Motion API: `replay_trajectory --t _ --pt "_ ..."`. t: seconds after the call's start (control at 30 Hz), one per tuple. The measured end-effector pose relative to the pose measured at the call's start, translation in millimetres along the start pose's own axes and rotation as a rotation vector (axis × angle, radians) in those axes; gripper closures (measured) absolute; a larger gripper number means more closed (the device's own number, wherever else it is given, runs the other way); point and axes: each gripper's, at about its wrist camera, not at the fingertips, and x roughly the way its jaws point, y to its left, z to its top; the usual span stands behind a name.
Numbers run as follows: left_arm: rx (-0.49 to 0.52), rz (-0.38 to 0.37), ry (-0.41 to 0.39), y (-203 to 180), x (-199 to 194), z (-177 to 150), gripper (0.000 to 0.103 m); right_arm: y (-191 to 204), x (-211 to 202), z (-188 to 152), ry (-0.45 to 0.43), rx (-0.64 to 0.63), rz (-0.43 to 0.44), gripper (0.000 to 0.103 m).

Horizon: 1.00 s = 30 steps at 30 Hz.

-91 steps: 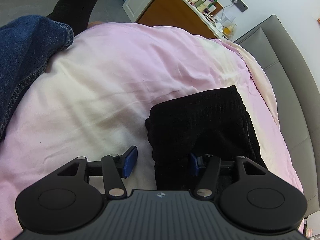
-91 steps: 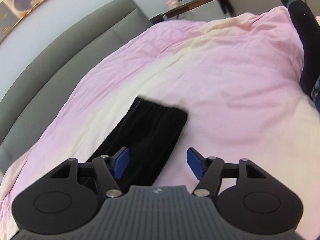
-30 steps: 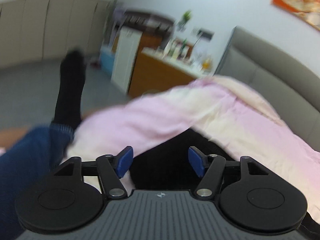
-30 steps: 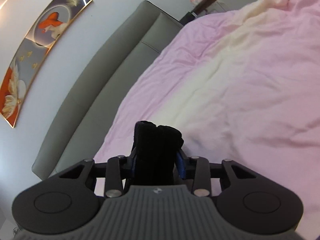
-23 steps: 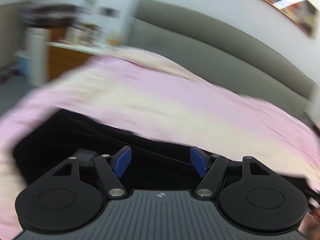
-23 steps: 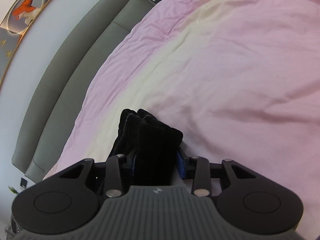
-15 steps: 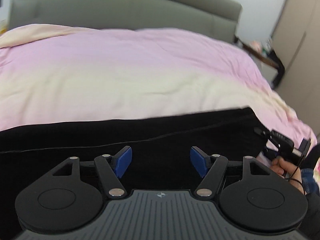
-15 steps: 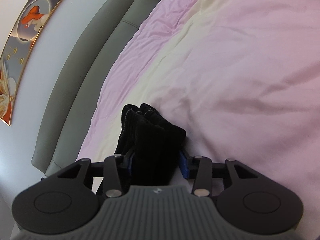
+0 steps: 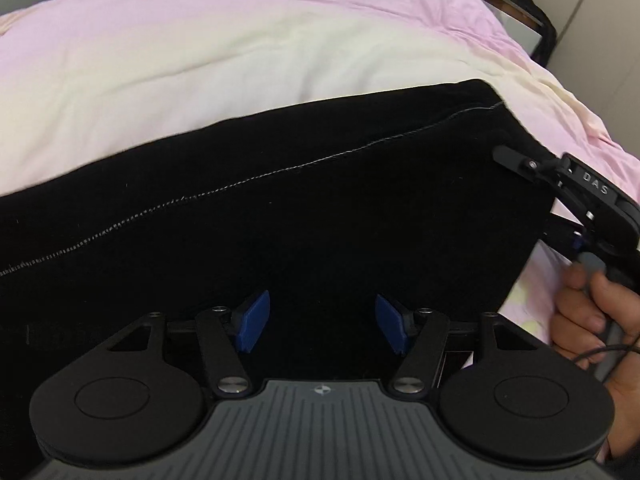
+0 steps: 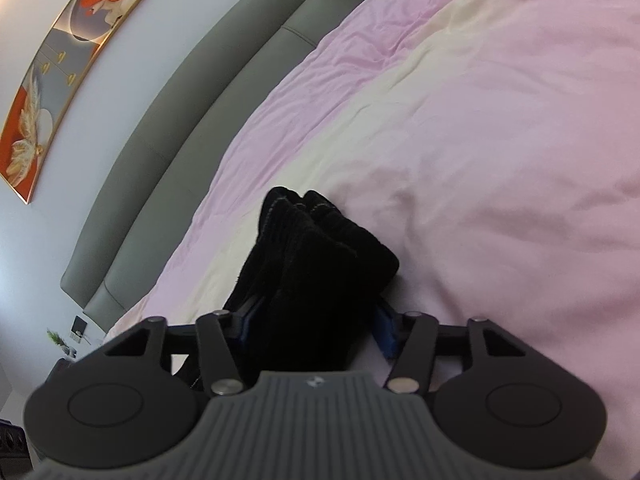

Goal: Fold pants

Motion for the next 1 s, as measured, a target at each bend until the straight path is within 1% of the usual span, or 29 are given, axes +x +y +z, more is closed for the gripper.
replay_trajectory --t 0.07,0.13,0.2,0.27,0.33,0.4,0.47,0.5,0.57,0.63,0.7,0.77,0.83,0.9,0.93,0.97,1.0 --pt "-0.024 0.008 -0.006 1 0 -1 0.030 -1 -2 1 0.004 0.017 -0.002 0.067" --pt "-0.024 0.016 -0.018 -1 -8 -1 0.030 4 -7 2 -0.013 0.011 0.005 0.072" --pt "-0.040 -0.010 -0.032 2 -21 -4 0.032 12 -14 2 -0.048 -0.006 0.009 0.075" --pt "-0.102 -0.059 -0.059 17 -44 -9 0.032 29 -24 1 -0.091 -0.048 0.015 0.078" --pt "-0.184 -0.104 -0.116 42 -72 -18 0.031 58 -34 -3 -0.134 -0.176 0.009 0.079" --pt "-0.248 -0.123 -0.150 69 -96 -28 0.030 96 -40 -12 -0.164 -0.331 0.039 0.080" --pt "-0.258 -0.157 -0.164 94 -119 -38 0.026 133 -46 -27 -0.179 -0.486 0.087 0.083" --pt "-0.261 -0.162 -0.171 104 -130 -43 0.025 150 -48 -36 -0.181 -0.562 0.109 0.083" --pt "-0.295 -0.153 -0.183 125 -149 -54 0.018 187 -49 -65 -0.174 -0.761 0.131 0.083" --pt "-0.361 -0.162 -0.204 148 -162 -66 0.018 213 -44 -100 -0.152 -0.952 0.129 0.083" --pt "-0.419 -0.170 -0.217 164 -167 -78 0.018 228 -35 -135 -0.109 -1.100 0.126 0.083" --pt "-0.455 -0.157 -0.225 174 -169 -86 0.018 235 -24 -168 -0.050 -1.218 0.115 0.083" --pt "-0.480 -0.154 -0.215 183 -168 -89 0.018 236 -11 -201 0.032 -1.341 0.074 0.083" --pt "-0.495 -0.166 -0.205 182 -163 -90 0.018 233 -1 -225 0.087 -1.451 0.034 0.080" --pt "-0.498 -0.174 -0.201 181 -160 -89 0.018 231 1 -237 0.107 -1.526 0.017 0.072" --pt "-0.496 -0.180 -0.196 178 -155 -80 0.018 230 -1 -245 0.098 -1.579 0.016 0.066" --pt "-0.493 -0.185 -0.193 177 -153 -77 0.018 230 -5 -248 0.081 -1.607 0.024 0.065"
